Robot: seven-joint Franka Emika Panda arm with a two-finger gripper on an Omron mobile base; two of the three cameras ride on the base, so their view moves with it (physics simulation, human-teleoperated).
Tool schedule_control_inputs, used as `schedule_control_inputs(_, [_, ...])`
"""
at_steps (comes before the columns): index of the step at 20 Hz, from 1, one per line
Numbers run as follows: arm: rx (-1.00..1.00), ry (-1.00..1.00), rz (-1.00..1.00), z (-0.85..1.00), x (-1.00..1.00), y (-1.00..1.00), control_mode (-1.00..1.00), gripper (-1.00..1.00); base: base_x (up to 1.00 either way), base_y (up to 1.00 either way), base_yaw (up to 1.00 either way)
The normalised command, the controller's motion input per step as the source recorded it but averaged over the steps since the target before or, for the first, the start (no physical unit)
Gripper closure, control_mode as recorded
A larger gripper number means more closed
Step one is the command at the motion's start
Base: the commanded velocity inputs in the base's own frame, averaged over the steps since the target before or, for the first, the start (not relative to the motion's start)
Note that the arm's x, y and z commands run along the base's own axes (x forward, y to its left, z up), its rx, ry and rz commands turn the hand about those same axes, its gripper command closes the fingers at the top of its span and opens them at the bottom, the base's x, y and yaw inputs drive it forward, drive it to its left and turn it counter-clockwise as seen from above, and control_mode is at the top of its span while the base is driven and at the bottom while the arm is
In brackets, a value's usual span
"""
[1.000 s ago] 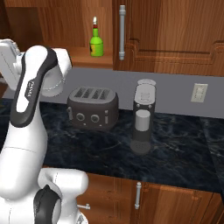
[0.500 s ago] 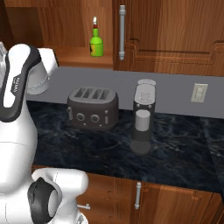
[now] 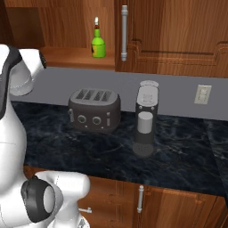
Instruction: Open the cabinet. Pick the spray and place it next to the sink. Then close the cabinet.
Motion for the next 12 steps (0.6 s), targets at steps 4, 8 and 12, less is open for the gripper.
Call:
schedule_control_inputs(4, [-0.01, -0.03, -0.08, 0.00, 0.14, 0.21, -1.00, -1.00, 0.00, 0.00, 0.00])
schedule_control_inputs(8, [-0.03, -0.12, -0.22, 0.00, -0.15, -0.22, -1.00, -1.00, 0.00, 0.00, 0.00])
schedule_control_inputs(12, [-0.10, -0.16, -0.31, 0.05, -0.31, -0.70, -1.00, -1.00, 0.00, 0.00, 0.00])
